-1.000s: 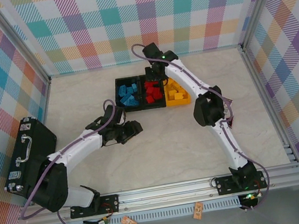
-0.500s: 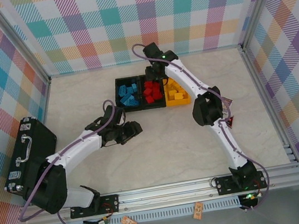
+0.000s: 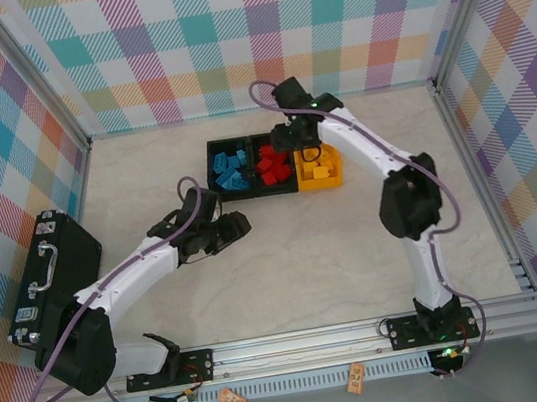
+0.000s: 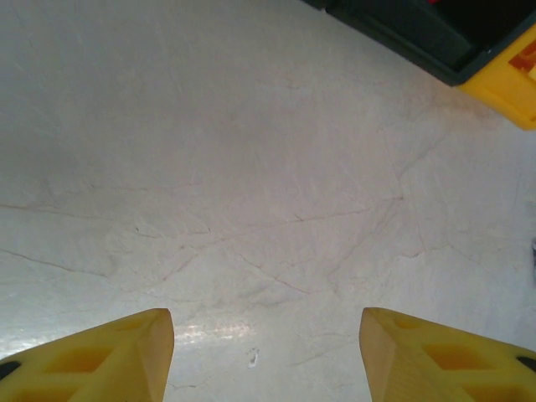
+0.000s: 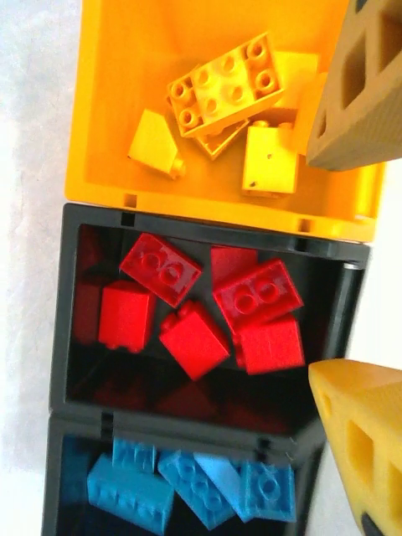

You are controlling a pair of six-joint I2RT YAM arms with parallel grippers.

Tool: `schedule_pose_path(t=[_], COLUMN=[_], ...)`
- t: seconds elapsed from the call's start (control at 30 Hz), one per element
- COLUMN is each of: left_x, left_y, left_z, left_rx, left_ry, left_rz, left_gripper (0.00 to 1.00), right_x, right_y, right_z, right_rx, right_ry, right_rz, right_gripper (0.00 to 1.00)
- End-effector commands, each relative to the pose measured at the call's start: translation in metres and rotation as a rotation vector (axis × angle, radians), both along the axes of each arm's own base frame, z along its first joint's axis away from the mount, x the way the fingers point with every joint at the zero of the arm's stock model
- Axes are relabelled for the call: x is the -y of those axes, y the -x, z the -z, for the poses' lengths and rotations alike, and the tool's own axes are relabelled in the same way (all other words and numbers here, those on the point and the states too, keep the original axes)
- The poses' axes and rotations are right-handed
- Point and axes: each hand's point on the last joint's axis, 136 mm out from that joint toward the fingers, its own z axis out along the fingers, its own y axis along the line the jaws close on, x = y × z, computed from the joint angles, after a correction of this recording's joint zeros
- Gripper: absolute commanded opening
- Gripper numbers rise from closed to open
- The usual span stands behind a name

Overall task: Sort the legos into containers by color
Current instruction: Reset both arms

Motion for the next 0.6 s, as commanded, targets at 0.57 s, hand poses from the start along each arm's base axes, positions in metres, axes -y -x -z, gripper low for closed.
schedule_pose_path(t=[0.57], left_x=[-0.067], left_y=[-0.078], left_z=[-0.086], left_rx=[0.352], left_ry=[-0.346], left_rz=[-0.092], left_gripper=[1.0], right_x=[0.109], right_y=[0.115], right_z=[-0.025], right_rx=[0.183], right_ry=[-0.04], right_rz=[0.119], right_gripper=[0.99])
